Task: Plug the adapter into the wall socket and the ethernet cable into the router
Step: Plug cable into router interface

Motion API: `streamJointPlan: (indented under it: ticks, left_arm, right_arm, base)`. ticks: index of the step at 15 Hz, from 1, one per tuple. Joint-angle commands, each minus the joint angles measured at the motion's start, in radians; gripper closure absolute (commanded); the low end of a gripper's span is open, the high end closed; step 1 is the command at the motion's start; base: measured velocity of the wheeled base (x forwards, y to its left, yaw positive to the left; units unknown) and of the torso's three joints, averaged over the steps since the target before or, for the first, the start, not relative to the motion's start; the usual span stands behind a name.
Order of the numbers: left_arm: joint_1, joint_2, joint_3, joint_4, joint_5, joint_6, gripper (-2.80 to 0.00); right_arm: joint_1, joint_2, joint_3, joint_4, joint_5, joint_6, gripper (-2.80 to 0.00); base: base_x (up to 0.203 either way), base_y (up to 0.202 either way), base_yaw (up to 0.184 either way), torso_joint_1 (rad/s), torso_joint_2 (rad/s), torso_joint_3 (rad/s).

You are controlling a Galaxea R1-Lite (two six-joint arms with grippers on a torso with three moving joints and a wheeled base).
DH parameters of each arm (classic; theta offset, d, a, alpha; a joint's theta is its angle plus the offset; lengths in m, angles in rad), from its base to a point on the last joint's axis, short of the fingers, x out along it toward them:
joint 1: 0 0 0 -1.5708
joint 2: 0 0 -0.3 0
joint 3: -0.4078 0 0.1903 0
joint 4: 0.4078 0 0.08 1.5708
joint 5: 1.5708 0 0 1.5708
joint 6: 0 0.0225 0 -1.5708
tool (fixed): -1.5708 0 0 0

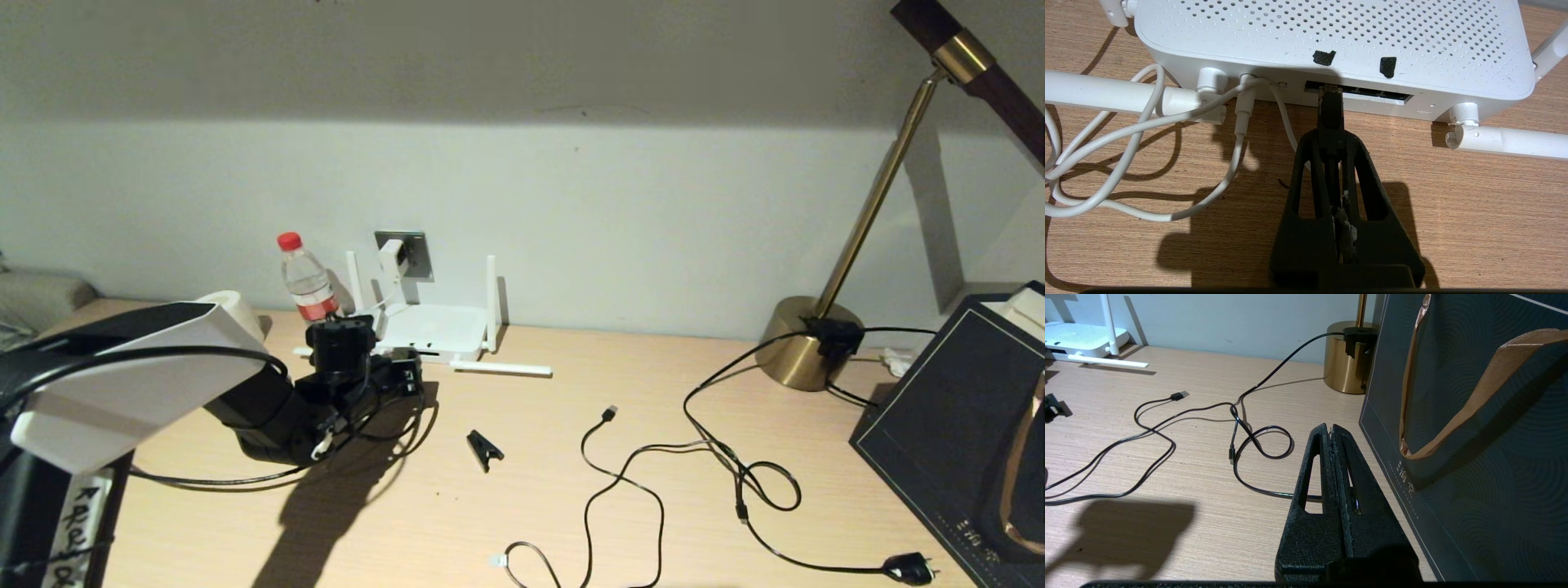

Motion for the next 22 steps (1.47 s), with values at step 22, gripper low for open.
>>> streamJointPlan:
  ticks: [22]
  left_arm:
    - [0.011, -0.004, 0.013, -0.014, 0.001, -0.001, 0.0]
  right_arm:
    - [0.0, 0.002, 0.034, -0.001, 0.0, -0.001, 0.0]
  base:
    - [0.0, 0.0, 0.0, 0.0, 0.0, 0.0]
